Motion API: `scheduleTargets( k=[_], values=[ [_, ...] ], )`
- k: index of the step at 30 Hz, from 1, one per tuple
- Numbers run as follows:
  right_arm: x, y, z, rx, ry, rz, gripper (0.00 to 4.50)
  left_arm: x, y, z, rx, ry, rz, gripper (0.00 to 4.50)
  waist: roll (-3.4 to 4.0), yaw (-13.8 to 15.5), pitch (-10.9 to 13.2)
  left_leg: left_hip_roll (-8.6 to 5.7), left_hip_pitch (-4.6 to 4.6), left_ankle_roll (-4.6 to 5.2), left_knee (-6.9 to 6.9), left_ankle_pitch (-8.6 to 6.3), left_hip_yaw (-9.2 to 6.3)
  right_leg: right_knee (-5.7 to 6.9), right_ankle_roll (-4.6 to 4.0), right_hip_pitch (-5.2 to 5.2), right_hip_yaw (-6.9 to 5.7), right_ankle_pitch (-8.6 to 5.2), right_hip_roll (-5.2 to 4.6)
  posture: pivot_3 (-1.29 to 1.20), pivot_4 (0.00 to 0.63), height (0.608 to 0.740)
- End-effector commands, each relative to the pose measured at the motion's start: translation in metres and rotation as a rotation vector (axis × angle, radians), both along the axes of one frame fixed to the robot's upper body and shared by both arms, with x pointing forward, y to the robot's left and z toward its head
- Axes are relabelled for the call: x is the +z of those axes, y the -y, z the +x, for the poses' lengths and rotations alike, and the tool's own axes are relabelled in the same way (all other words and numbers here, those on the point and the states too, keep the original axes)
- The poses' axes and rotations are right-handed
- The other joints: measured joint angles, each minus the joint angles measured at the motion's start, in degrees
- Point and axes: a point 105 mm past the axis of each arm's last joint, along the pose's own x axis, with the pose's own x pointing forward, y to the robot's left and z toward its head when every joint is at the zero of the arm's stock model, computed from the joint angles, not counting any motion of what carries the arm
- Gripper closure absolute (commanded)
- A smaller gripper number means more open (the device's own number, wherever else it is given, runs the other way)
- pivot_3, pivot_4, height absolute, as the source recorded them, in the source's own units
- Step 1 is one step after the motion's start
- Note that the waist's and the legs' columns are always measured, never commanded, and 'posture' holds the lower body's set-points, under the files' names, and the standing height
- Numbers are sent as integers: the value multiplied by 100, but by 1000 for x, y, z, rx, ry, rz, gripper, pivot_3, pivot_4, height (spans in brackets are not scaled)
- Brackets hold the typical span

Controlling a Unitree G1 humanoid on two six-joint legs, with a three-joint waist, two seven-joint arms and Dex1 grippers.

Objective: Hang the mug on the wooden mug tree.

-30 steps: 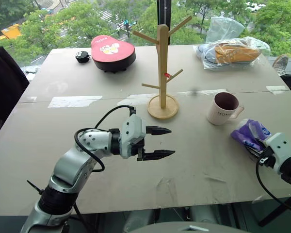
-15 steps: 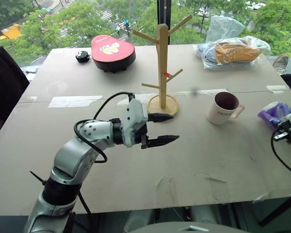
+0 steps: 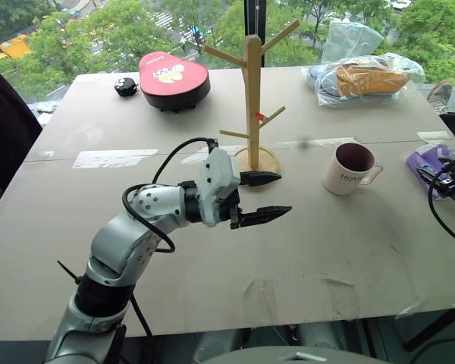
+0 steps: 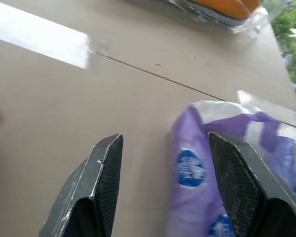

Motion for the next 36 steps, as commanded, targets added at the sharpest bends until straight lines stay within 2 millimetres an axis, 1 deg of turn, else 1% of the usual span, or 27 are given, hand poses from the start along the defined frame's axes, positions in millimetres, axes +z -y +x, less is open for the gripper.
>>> scheduleTargets(
  k=[1, 4, 7, 10, 13, 16, 20, 21, 22, 23, 24, 26, 29, 32, 33, 35, 36],
  values=[
    [-1, -27, -2, -12, 59, 83, 1793, 7, 5, -8, -52, 56, 11, 1360, -1, 1, 0, -1, 0, 0, 5, 0, 5, 1, -2, 2, 4, 5, -1, 0, 150, 740],
    [-13, -38, 0, -34, 60, 136, 1793, 6, 6, -9, -69, 58, 16, 1360, 1, 3, 1, -4, 1, 0, 12, 0, 12, 1, 1, 5, 8, 12, -1, 0, 150, 740],
    [-20, -49, 1, -4, 48, 170, 1793, 7, 7, -9, -75, 60, 15, 1360, 1, 10, 1, -7, 1, 1, 12, 1, 16, 1, 4, 4, 11, 16, -2, 0, 150, 740],
    [-26, -47, 9, -27, 48, 181, 1793, 8, 8, -7, -76, 65, 18, 1360, 1, -1, 1, -5, 2, 1, 11, 1, 13, 0, 4, 2, 10, 15, 2, 0, 150, 740],
    [-25, -48, 19, -40, 76, 214, 1793, 10, 10, -7, -72, 74, 17, 1360, 2, -18, 1, -5, 2, 1, 8, 1, 16, -1, 3, -2, 13, 15, 4, 0, 150, 740],
    [-27, -51, 27, -22, 78, 248, 1793, 11, 10, -6, -62, 78, 17, 1360, 1, -14, 1, -4, 1, 1, 6, 1, 20, -1, 3, -3, 16, 15, 4, 0, 150, 740],
    [-31, -53, 35, 3, 74, 269, 1793, 11, 8, 1, -14, 88, 25, 1360, 1, -3, 1, -4, 2, 1, 7, 1, 19, -1, 3, -3, 15, 15, 5, 0, 150, 740],
    [-32, -54, 36, 9, 72, 273, 2293, 10, 7, 3, -3, 90, 29, 1360, 1, -1, 1, -4, 1, 1, 7, 1, 17, -1, 3, -3, 14, 15, 5, 0, 150, 740],
    [-32, -54, 38, 16, 72, 283, 2514, 10, 7, 5, 16, 96, 34, 1360, 1, -3, 1, -4, 1, 1, 7, 1, 18, -1, 3, -3, 14, 15, 4, 0, 150, 740],
    [-33, -55, 39, 26, 71, 282, 3000, 9, 5, 8, 42, 104, 43, 1360, 1, -10, 1, -4, 2, 1, 7, 1, 19, -2, 3, -3, 15, 15, 4, 0, 150, 740],
    [-33, -56, 41, 31, 70, 279, 3390, 8, 4, 12, 71, 118, 53, 1360, 1, -13, 1, -4, 2, 1, 7, 1, 20, -2, 3, -3, 16, 16, 4, 0, 150, 740],
    [-35, -55, 42, 34, 70, 274, 4474, 6, 3, 19, 124, 128, 62, 1360, 1, -12, 1, -4, 2, 1, 7, 1, 20, -1, 3, -3, 16, 16, 5, 0, 150, 740],
    [-34, -56, 42, 47, 78, 271, 4474, 4, 3, 21, 152, 124, 67, 1360, 1, -6, 1, -4, 2, 1, 7, 1, 18, -1, 2, -3, 15, 16, 5, 0, 150, 740],
    [-28, -61, 39, 75, 96, 268, 4474, 4, 3, 20, 155, 116, 53, 1360, 1, -9, 1, -4, 1, 1, 7, 1, 21, -2, 3, -3, 17, 16, 4, 0, 150, 740],
    [-24, -64, 39, 96, 104, 266, 4474, 6, 3, 20, 157, 111, 32, 1360, 1, -10, 1, -4, 1, 1, 7, 1, 20, -2, 3, -3, 17, 16, 4, 0, 150, 740],
    [-13, -75, 36, 158, 116, 236, 4474, 11, -2, 22, 171, 79, -66, 1360, 2, -11, 2, -4, 1, 1, 7, 1, 20, -1, 3, -4, 17, 16, 4, 0, 150, 740],
    [-6, -84, 34, 210, 123, 187, 4474, 7, -8, 27, 212, 96, -70, 1360, 2, -21, 2, -4, 1, 1, 7, 1, 20, -1, 3, -4, 17, 16, 4, 0, 150, 740]
  ],
)
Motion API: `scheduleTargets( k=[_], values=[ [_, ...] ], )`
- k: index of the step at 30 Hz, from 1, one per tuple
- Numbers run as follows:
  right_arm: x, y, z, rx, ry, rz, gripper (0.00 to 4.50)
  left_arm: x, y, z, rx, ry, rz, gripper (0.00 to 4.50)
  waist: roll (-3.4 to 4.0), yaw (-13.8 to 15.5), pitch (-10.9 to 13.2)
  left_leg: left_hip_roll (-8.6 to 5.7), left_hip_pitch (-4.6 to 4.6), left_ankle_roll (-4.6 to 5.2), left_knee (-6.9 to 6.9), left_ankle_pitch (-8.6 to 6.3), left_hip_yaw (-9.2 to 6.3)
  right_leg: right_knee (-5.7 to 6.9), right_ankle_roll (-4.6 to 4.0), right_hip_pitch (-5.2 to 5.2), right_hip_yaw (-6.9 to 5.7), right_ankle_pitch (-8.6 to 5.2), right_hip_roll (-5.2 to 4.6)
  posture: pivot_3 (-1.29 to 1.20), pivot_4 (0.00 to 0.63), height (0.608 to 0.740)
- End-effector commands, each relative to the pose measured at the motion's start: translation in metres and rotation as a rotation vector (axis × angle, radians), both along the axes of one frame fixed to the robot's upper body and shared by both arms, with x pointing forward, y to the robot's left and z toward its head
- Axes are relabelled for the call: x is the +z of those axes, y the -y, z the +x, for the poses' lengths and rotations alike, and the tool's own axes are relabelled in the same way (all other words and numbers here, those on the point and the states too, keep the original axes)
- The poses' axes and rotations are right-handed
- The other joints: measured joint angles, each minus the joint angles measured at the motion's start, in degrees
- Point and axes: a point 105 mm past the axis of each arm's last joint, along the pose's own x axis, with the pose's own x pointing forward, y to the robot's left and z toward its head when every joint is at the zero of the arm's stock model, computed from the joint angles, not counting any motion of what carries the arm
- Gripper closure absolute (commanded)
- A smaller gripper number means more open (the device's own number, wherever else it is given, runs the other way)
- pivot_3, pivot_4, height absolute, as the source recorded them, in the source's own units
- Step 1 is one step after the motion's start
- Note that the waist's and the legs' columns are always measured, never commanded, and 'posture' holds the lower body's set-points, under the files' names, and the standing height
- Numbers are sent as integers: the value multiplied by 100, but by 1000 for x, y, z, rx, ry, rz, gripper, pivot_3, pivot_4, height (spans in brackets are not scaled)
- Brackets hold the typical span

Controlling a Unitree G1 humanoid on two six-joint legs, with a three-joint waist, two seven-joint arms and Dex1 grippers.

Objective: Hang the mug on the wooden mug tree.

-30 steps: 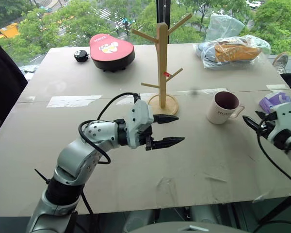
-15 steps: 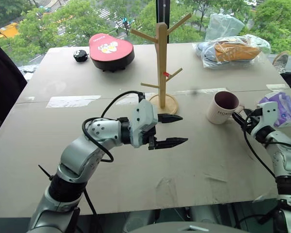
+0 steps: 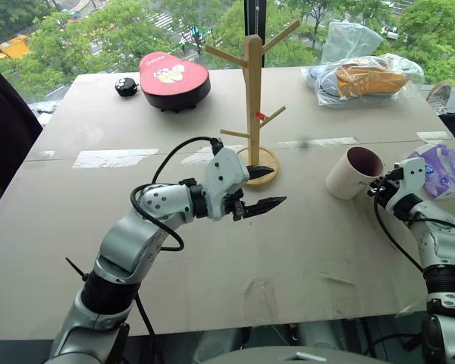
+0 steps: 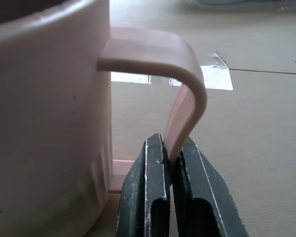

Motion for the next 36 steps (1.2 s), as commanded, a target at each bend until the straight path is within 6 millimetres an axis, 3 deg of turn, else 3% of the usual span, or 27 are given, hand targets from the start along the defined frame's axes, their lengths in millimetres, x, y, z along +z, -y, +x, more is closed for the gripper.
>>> scheduleTargets(
  k=[1, 7, 14, 18, 24, 36],
  values=[
    [43, -30, -4, 166, 130, -142, 4474, 1, -17, 8, 77, 43, -84, 1360, 1, -35, -1, 0, 0, 0, 0, 0, 1, 0, 0, 0, 0, 0, 0, 0, 150, 740],
    [102, -95, -13, 377, 231, -231, 4474, -16, -49, 2, 147, -15, -297, 1360, 4, -133, -3, 4, 1, 0, 1, 0, 1, 3, 0, -4, 3, 0, 4, 0, 150, 740],
    [124, -152, -38, 548, 179, -471, 4474, -25, -74, 4, 223, 0, -394, 1360, 1, 19, -4, 1, -12, 0, 4, -1, -7, -7, -1, -5, -11, 0, -5, 0, 150, 740],
    [134, -167, -40, 566, 130, -574, 4474, -28, -78, 3, 226, 17, -405, 1360, -7, 13, -9, -1, -66, 0, 19, 0, -19, -2, -6, -51, -24, 4, -7, 0, 150, 740],
    [164, -177, -27, 476, 92, -564, 4474, -26, -83, 4, 245, 39, -426, 1360, -9, 4, -8, -1, -73, 0, 17, 0, -20, -3, -8, -56, -28, 5, -8, 0, 150, 740],
    [169, -201, -25, 487, 66, -590, 4474, -18, -89, 8, 269, 79, -480, 1360, -10, -9, -9, -2, -74, 0, 17, 0, -23, -1, -9, -59, -35, 5, -9, 0, 150, 740]
  ],
)
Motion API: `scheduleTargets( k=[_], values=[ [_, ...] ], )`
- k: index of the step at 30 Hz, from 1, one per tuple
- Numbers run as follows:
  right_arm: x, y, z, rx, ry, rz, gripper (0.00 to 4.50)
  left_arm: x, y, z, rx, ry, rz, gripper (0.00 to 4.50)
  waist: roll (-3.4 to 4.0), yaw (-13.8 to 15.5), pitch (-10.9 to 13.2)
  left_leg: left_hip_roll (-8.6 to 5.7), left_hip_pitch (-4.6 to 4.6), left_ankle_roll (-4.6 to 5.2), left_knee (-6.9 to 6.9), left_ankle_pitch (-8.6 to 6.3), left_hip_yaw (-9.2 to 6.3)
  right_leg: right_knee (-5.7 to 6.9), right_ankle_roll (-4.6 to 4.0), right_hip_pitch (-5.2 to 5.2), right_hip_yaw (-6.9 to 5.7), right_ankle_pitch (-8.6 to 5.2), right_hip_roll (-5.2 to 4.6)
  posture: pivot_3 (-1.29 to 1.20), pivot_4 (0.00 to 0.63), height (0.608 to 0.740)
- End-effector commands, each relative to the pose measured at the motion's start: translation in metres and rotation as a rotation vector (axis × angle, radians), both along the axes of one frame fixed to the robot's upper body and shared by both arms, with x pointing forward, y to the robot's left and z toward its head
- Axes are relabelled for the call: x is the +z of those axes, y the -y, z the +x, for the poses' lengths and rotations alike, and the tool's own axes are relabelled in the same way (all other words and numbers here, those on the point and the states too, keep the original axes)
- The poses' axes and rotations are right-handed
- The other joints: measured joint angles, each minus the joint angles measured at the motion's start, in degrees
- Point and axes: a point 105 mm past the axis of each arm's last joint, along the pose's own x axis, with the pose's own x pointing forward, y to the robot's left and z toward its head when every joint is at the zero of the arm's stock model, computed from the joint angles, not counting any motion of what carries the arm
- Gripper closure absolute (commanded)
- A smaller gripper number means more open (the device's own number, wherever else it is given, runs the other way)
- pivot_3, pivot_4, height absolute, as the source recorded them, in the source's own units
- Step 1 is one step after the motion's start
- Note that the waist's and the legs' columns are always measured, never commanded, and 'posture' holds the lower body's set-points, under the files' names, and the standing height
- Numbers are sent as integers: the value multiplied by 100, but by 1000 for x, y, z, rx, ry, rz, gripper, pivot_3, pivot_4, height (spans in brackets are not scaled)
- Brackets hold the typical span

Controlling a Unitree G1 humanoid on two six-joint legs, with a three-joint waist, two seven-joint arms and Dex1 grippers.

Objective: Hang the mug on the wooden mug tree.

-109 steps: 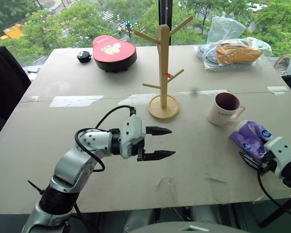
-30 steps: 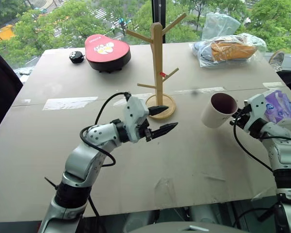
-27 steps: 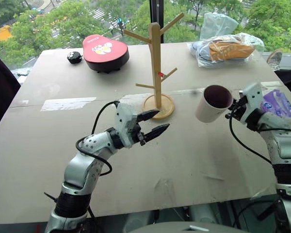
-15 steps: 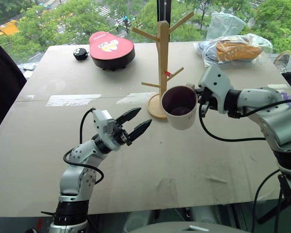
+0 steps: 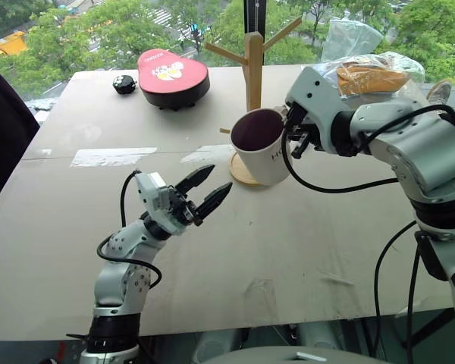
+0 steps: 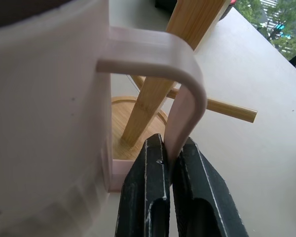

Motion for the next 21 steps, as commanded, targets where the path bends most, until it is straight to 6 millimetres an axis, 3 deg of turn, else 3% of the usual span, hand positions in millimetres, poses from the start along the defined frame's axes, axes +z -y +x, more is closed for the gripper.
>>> scheduleTargets(
  k=[1, 12, 15, 19, 20, 21],
  values=[
    [18, -8, -1, 13, 76, 8, 4474, 12, -6, 0, 25, 58, -27, 1360, 0, -7, 0, 0, 0, 0, 0, 0, 1, 0, 0, 0, 1, 0, 0, 0, 150, 740],
    [23, -17, 6, 14, 89, 13, 4474, 34, -16, 3, 80, 149, -121, 1360, 0, -11, 0, 0, -1, 0, 1, 0, 2, 1, -4, -4, -7, 2, -2, 0, 150, 740],
    [23, -17, 8, 14, 94, 11, 3625, 29, -10, 0, 53, 132, -101, 1360, 0, -53, 0, 0, -1, 0, 1, 0, 7, 1, -4, -6, -7, 3, -2, 0, 150, 740],
    [26, -17, 7, 17, 90, 23, 1723, 30, -9, -1, 48, 129, -111, 1360, 0, -117, 0, 0, -2, 0, -1, 0, 6, 1, -4, -8, -9, 3, -3, 0, 150, 740],
    [26, -16, 8, 15, 90, 27, 1034, 30, -9, -1, 47, 129, -111, 1360, 0, -129, 0, 0, -2, 0, -1, 0, 6, 1, -4, -8, -9, 3, -3, 0, 150, 740],
    [28, -15, 8, 9, 90, 34, 816, 30, -9, -1, 45, 127, -112, 1360, 0, -133, 0, 0, -2, 0, 0, 0, 7, 2, -4, -8, -8, 3, -3, 0, 150, 740]
  ],
)
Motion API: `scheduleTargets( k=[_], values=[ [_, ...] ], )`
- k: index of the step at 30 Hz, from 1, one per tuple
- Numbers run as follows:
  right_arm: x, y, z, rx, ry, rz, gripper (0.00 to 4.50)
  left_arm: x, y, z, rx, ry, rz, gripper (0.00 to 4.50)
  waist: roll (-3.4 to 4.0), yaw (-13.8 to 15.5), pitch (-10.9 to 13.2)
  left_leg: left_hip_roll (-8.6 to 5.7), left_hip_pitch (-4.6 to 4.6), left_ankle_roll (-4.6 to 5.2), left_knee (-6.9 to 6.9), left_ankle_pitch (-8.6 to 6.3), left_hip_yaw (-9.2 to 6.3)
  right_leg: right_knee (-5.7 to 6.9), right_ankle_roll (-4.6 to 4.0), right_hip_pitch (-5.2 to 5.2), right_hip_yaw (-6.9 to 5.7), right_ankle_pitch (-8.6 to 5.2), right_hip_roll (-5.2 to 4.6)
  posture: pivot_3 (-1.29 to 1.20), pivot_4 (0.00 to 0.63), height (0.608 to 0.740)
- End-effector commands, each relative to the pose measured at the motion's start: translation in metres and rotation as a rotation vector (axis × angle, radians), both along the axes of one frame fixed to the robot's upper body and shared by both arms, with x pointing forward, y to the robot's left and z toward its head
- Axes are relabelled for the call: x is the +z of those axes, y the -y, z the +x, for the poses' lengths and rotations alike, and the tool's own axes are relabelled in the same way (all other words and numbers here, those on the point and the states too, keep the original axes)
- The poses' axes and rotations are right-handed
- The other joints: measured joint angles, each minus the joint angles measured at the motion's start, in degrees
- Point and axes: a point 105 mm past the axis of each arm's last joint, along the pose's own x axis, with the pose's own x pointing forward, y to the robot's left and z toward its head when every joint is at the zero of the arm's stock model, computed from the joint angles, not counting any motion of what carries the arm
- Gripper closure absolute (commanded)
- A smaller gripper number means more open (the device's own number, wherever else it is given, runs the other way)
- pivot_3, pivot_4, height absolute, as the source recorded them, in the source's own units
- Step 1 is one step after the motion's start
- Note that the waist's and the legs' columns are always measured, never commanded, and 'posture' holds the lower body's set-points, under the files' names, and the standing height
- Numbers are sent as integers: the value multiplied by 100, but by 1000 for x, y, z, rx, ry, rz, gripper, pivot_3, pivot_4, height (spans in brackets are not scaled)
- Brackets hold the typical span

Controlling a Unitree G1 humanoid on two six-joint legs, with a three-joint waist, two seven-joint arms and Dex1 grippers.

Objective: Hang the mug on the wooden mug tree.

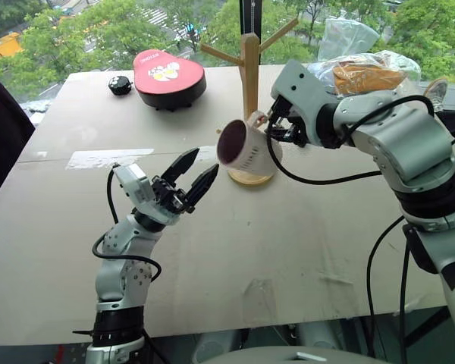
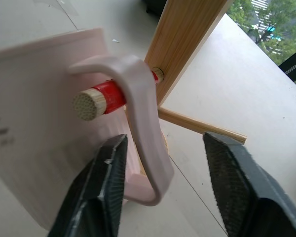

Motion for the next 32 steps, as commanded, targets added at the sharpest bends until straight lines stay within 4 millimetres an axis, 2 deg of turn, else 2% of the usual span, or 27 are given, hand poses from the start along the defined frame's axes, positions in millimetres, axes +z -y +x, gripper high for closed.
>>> scheduleTargets(
  k=[1, 2, 7, 10, 13, 16, 18, 21, 23, 27, 29, 32],
  values=[
    [23, 1, -2, 5, 59, 46, 419, 11, 3, -6, -27, 43, -7, 1360, 0, -11, 0, 0, 0, 0, 0, 0, 0, 0, 0, 0, 0, 0, 0, 0, 150, 740],
    [25, 2, -2, 1, 59, 52, 43, 10, 4, -6, -30, 42, -7, 1360, 0, -14, 0, 0, 0, 0, 0, 0, 0, 1, 0, 0, 0, 0, 0, 0, 150, 740],
    [27, 14, -3, -2, 43, 82, 9, 10, 5, -6, -41, 38, -1, 1360, 0, -11, 0, 0, 0, 0, 0, 0, 0, 0, 0, 0, 0, 0, 0, 0, 150, 740],
    [17, 32, -8, 13, 0, 123, 9, 4, 8, -8, -51, 13, 37, 1360, -9, 21, -6, 0, -1, 0, -1, 0, -2, -2, 0, 0, -1, 0, 0, 0, 150, 740],
    [-17, 59, -20, 22, -126, 142, 9, -19, 11, -15, -62, -83, 130, 1360, -13, 34, -8, -1, -3, 0, -2, 0, -1, -5, 0, 1, -7, 0, -4, 0, 150, 740],
    [-52, 75, -39, 51, -196, 231, 9, -43, 11, -28, -59, -202, 185, 1360, -15, 34, -9, -1, -2, 3, -10, -2, 6, -8, 0, 0, -4, 0, -7, 0, 150, 740],
    [-73, 78, -48, 61, -188, 327, 9, -63, 8, -34, -37, -288, 248, 1360, -12, 17, -7, 1, 0, 3, -15, -2, 9, -7, 0, -6, 0, 0, -4, 0, 150, 740],
    [-105, 82, -68, 83, -86, 437, 9, -93, 8, -48, -31, -435, 337, 1360, -11, 21, -8, 7, 11, 1, -17, -1, 20, 10, -3, -9, 8, 2, 2, 0, 150, 740],
    [-126, 87, -74, 50, -91, 477, 9, -102, 8, -56, -28, -482, 368, 1360, -5, 32, -7, 9, 23, 1, -17, -1, 20, 13, -3, 4, 7, 3, 3, 0, 150, 740],
    [-161, 104, -81, -23, -169, 683, 9, -121, 1, -71, 34, -542, 412, 1360, -6, 24, -6, 7, 59, 2, -14, -2, 34, 5, 3, 37, 21, 11, 5, 0, 150, 740],
    [-176, 115, -85, -36, -149, 661, 9, -123, -1, -74, 55, -546, 413, 1360, 1, 36, -2, 8, 105, 3, -24, -4, 32, -2, 2, 88, 19, 10, 4, 0, 150, 740],
    [-186, 122, -88, -38, -127, 644, 9, -123, -2, -75, 74, -541, 415, 1360, 3, 36, -1, 8, 119, 7, -25, -7, 32, -5, 4, 105, 17, 9, 5, 0, 150, 740]
  ],
)
